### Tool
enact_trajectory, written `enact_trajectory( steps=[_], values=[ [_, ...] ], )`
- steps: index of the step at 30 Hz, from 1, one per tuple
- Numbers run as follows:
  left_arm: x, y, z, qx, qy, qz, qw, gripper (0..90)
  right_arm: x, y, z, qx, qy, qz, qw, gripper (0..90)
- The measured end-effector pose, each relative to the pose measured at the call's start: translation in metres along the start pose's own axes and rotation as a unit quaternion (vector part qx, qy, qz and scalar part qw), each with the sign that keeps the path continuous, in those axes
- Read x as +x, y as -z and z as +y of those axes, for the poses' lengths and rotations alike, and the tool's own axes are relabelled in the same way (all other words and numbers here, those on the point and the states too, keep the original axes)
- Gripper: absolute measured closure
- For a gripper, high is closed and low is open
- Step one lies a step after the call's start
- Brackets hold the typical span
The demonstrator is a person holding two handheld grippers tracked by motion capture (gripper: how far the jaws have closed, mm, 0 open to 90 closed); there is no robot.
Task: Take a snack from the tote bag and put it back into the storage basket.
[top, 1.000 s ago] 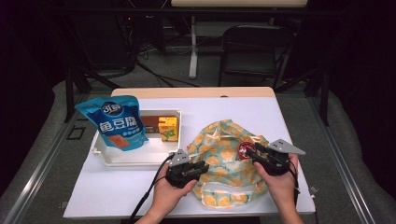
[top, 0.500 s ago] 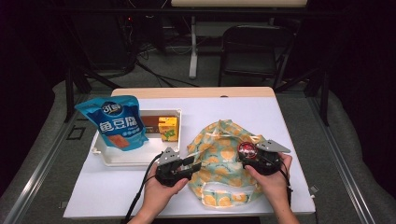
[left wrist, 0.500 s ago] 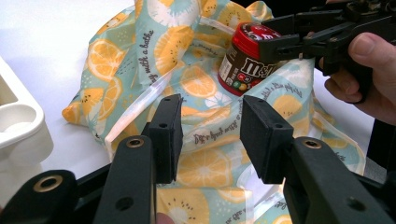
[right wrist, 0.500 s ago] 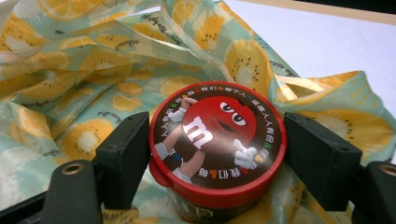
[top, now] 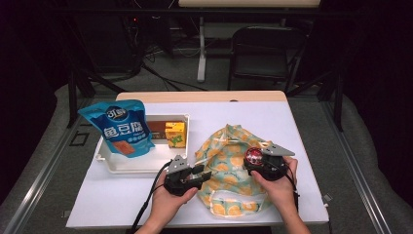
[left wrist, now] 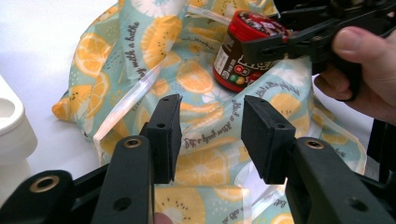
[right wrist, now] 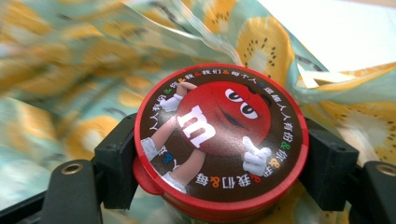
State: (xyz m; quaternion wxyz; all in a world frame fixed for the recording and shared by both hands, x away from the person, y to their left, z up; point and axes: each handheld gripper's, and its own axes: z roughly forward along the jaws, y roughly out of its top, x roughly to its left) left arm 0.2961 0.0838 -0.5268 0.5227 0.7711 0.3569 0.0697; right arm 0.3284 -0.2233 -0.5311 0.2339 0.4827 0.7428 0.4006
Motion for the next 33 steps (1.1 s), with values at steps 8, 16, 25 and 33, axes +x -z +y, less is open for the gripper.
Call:
enact_trajectory(
  steps=[8,16,25,33],
  values=[
    [-0.008,-0.002,0.008,-0.030,-0.015,0.013,0.9993,46.1,0.016,0.020,0.022,-0.037,-0.001,0.016,0.9992,25.2],
    [-0.019,-0.003,0.016,-0.050,-0.048,0.035,0.9970,27.6,0.031,0.038,0.040,-0.045,-0.010,0.043,0.9980,25.2],
    [-0.041,-0.022,0.019,-0.031,-0.067,0.020,0.9971,15.3,0.048,0.048,0.049,-0.046,-0.006,0.055,0.9974,25.3],
    [-0.047,-0.025,0.019,-0.046,-0.081,0.025,0.9954,16.0,0.067,0.051,0.051,-0.042,0.008,0.073,0.9964,25.3]
  ],
)
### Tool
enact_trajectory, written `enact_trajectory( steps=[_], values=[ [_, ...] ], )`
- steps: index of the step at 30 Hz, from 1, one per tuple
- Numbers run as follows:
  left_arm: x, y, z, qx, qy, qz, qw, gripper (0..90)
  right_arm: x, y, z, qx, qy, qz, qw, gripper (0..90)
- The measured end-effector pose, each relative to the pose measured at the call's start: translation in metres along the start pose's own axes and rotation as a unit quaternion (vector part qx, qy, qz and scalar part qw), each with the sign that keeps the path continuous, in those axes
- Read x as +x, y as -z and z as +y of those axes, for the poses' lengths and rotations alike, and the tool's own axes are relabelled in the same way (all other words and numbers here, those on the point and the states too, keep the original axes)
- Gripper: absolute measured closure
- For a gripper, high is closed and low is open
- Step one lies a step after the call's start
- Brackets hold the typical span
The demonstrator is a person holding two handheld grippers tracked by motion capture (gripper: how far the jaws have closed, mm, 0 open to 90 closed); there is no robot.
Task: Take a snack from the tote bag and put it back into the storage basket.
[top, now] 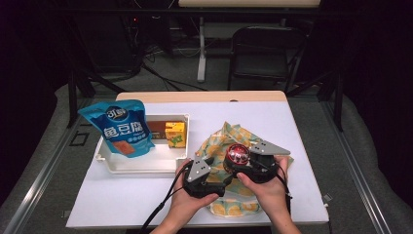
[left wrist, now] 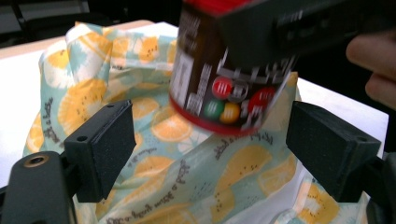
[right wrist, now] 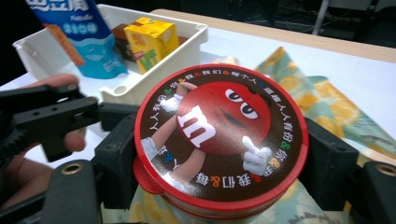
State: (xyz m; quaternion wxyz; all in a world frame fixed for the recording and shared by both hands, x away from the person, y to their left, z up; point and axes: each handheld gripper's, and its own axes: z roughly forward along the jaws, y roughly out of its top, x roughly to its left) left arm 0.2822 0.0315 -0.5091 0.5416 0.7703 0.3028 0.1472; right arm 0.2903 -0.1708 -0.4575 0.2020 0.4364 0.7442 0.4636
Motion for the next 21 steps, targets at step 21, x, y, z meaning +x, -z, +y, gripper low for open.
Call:
enact_trajectory(
  steps=[21],
  values=[
    [-0.002,-0.008,-0.001,0.002,-0.030,0.000,0.9995,22.0,0.030,-0.008,-0.002,0.021,0.015,0.031,0.9992,25.3]
  ],
)
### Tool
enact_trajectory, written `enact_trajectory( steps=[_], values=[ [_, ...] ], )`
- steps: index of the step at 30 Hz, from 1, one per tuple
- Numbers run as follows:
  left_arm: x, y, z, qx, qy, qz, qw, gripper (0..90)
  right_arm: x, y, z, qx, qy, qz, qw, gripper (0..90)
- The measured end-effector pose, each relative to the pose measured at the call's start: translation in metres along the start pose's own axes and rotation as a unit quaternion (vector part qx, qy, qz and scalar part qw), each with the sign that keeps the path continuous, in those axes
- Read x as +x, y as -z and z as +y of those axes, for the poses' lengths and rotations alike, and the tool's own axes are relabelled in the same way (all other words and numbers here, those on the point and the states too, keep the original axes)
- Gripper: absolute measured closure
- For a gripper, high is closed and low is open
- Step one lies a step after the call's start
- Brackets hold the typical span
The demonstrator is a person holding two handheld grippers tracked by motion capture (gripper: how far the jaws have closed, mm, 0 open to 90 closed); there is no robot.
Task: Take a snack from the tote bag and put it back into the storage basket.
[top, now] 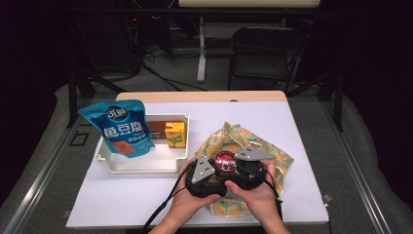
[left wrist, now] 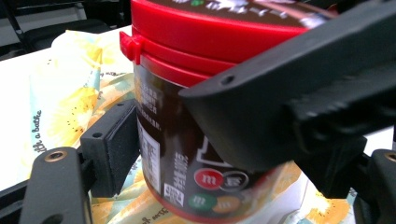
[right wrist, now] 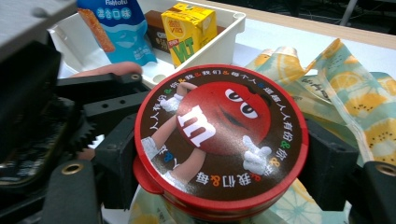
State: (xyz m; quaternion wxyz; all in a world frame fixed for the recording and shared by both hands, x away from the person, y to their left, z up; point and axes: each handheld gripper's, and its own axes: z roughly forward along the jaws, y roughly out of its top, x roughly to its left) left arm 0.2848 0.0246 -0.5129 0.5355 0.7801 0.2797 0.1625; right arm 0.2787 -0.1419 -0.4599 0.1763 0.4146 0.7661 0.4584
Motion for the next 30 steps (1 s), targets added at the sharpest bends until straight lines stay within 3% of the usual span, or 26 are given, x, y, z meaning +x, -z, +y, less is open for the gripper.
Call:
enact_trajectory(
  steps=[4,10,18,22,30],
  values=[
    [0.001,0.000,0.001,0.011,-0.019,-0.004,0.9997,24.0,0.000,0.000,0.000,0.004,0.003,0.004,1.0000,25.3],
    [0.000,0.003,0.003,0.017,-0.025,-0.001,0.9995,25.6,0.001,-0.001,-0.001,0.001,0.006,0.009,0.9999,25.1],
    [0.012,0.008,0.002,0.025,0.004,0.002,0.9997,26.0,-0.004,0.005,0.000,-0.024,0.005,0.047,0.9986,18.5],
    [0.019,0.013,0.001,0.021,0.007,0.011,0.9997,26.1,-0.005,0.017,0.005,-0.042,0.006,0.042,0.9982,17.6],
    [0.034,0.032,0.000,0.009,0.014,0.019,0.9997,26.1,-0.019,0.037,0.005,-0.080,-0.006,0.032,0.9963,15.5]
  ],
)
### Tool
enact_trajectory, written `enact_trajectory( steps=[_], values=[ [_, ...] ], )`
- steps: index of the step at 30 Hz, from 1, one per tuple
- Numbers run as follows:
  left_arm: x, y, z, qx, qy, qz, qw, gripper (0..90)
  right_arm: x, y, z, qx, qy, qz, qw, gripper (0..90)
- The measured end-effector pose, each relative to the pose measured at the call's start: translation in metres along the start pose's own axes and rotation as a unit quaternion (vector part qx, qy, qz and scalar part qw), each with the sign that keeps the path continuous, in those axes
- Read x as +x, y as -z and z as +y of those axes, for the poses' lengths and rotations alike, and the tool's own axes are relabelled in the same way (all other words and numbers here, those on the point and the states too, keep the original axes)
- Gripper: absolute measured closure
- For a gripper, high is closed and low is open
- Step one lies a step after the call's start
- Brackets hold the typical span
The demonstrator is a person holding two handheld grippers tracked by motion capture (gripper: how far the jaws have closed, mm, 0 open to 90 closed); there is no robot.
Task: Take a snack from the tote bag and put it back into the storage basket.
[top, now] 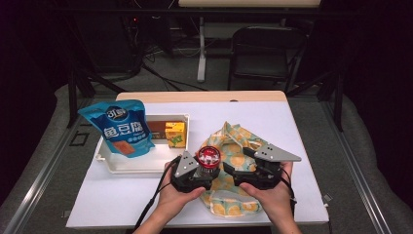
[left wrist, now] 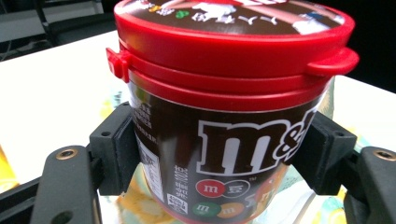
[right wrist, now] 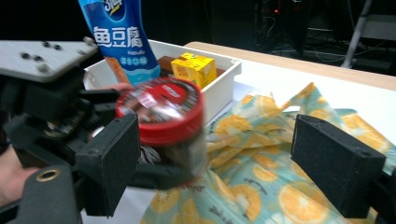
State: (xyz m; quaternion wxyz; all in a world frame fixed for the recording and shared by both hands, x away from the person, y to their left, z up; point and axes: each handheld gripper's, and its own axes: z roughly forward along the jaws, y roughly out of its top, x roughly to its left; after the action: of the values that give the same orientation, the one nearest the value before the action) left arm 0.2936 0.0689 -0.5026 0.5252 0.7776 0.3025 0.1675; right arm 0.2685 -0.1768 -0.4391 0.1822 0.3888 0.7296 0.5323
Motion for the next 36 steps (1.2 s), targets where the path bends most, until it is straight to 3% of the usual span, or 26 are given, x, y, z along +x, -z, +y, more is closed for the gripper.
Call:
enact_trajectory(
  steps=[9,14,20,23,26,32,36],
  values=[
    [0.022,0.027,-0.001,-0.017,0.006,0.021,0.9996,26.1,-0.018,0.006,-0.017,0.006,-0.008,-0.026,0.9996,15.0],
    [0.034,0.039,-0.005,-0.028,0.014,0.028,0.9991,26.1,-0.024,0.010,-0.025,0.005,0.001,-0.037,0.9993,14.9],
    [0.047,0.051,-0.016,-0.027,0.013,0.042,0.9987,26.1,-0.031,0.018,-0.037,0.009,0.001,-0.041,0.9991,14.9],
    [0.056,0.055,-0.020,-0.025,0.023,0.044,0.9984,26.1,-0.034,0.022,-0.044,0.012,0.002,-0.047,0.9988,14.9],
    [0.062,0.057,-0.024,-0.024,0.014,0.057,0.9980,26.1,-0.038,0.025,-0.053,0.015,-0.003,-0.056,0.9983,15.0],
    [0.082,0.061,-0.032,-0.027,0.054,0.061,0.9963,26.1,-0.047,0.024,-0.066,0.020,-0.012,-0.069,0.9973,15.5],
    [0.088,0.058,-0.039,-0.031,0.052,0.069,0.9958,26.2,-0.046,0.021,-0.068,0.025,-0.012,-0.063,0.9976,15.6]
  ],
)
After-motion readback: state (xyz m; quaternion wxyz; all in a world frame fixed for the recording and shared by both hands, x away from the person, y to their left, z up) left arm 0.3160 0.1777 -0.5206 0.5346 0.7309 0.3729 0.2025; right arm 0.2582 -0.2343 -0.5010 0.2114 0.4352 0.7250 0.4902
